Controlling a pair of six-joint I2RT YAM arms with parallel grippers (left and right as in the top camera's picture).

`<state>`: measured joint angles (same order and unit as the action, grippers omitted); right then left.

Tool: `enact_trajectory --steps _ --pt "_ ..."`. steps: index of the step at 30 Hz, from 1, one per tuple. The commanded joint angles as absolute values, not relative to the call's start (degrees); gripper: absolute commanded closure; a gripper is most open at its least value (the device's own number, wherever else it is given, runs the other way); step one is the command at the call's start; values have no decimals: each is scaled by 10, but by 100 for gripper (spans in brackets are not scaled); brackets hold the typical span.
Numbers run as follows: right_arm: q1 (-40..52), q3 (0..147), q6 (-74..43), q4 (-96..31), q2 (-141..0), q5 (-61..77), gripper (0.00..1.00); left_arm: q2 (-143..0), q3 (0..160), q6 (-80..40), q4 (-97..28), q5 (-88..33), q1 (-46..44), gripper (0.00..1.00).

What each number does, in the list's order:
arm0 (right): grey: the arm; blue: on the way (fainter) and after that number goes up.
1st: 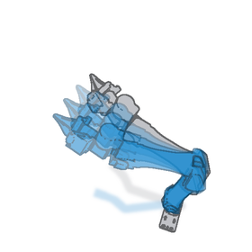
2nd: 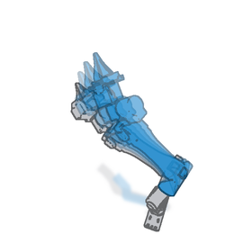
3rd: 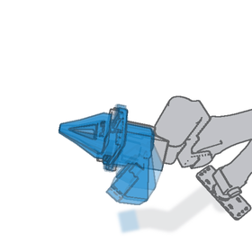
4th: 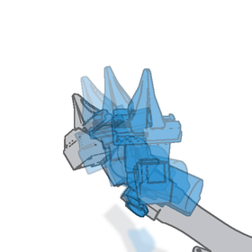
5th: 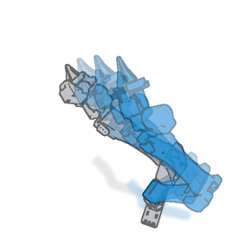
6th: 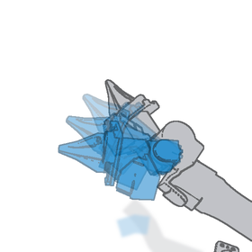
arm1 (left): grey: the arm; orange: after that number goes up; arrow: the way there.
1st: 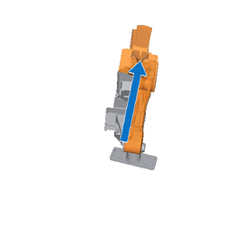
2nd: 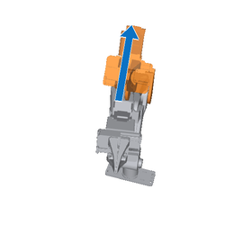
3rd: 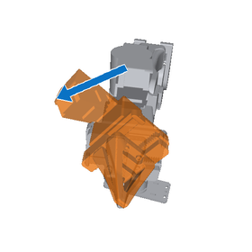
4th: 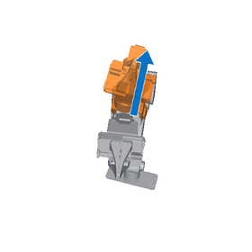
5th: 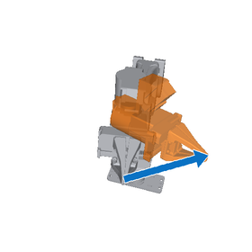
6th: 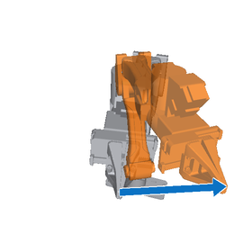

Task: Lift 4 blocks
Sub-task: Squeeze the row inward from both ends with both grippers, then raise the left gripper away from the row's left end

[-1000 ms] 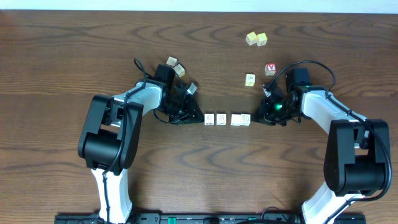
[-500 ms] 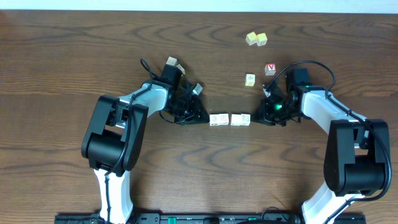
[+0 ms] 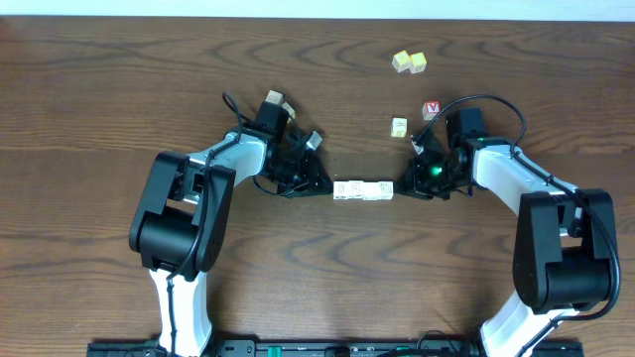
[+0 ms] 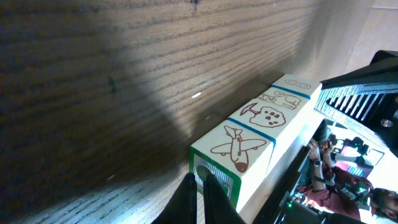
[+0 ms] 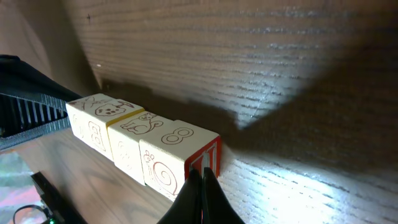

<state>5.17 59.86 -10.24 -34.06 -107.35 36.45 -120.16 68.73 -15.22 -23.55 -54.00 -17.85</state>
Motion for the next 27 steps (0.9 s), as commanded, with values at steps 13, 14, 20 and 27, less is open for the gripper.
enact_trajectory --steps 13,14,20,27 --pt "54 604 -113 -368 -1068 283 99 -1209 685 -153 -238 -524 -175 93" --pt "53 609 -113 -382 -1068 265 99 -1208 686 -153 -246 -506 -172 93" --pt "48 642 -113 -437 -1068 218 99 -1191 702 -153 -309 -380 -158 93" --pt "48 682 -120 -486 -1068 194 99 -1090 719 -153 -358 -260 -152 93"
